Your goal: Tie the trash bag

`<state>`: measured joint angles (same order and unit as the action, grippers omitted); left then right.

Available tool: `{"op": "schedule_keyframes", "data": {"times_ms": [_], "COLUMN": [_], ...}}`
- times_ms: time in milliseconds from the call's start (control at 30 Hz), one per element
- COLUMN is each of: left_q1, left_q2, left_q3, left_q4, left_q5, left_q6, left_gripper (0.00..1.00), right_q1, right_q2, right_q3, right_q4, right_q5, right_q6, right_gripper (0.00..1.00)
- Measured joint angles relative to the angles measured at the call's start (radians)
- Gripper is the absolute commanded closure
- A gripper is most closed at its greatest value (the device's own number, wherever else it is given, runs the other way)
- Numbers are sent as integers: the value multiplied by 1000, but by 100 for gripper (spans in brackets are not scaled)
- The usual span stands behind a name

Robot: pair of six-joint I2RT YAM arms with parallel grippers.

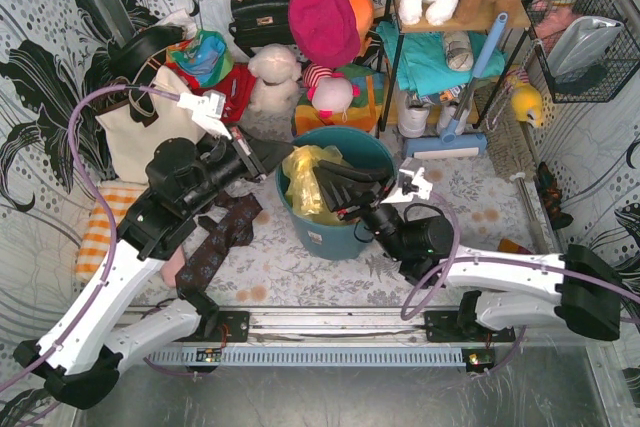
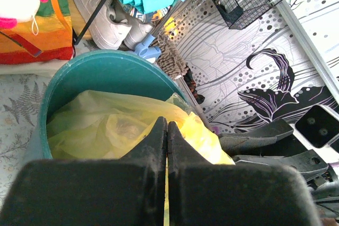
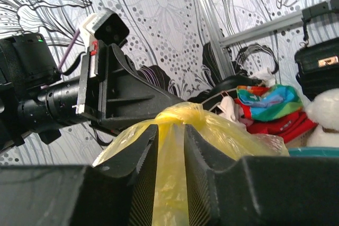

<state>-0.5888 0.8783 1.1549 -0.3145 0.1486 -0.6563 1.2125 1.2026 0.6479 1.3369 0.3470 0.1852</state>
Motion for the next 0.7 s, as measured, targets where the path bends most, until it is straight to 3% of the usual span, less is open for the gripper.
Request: {"op": "schedule_keyframes", "data": {"times_ms": [133,300,367,567,700], "left_q1": [0,0,0,0,0], "left_q2": [17,26,31,45,45], "left_q3": [21,29,30,44,44], "left_q4": [1,1,1,20,53], "left_q5": [0,1,1,14,35], "left_q6": [16,38,45,55,55], "left_gripper": [100,100,100,100,100], "right_q1": [0,0,-1,-1,-1], "right_q2": [-115,-280,-316,-295,-239], "right_q3": [-3,21,47,139,188], "right_q4": [-192,-526,-633,-826,-869], "right_q5": [36,71,73,-4,-63], "right_q6": [91,253,317,441,468], "right_gripper": [65,43,40,40,54]}}
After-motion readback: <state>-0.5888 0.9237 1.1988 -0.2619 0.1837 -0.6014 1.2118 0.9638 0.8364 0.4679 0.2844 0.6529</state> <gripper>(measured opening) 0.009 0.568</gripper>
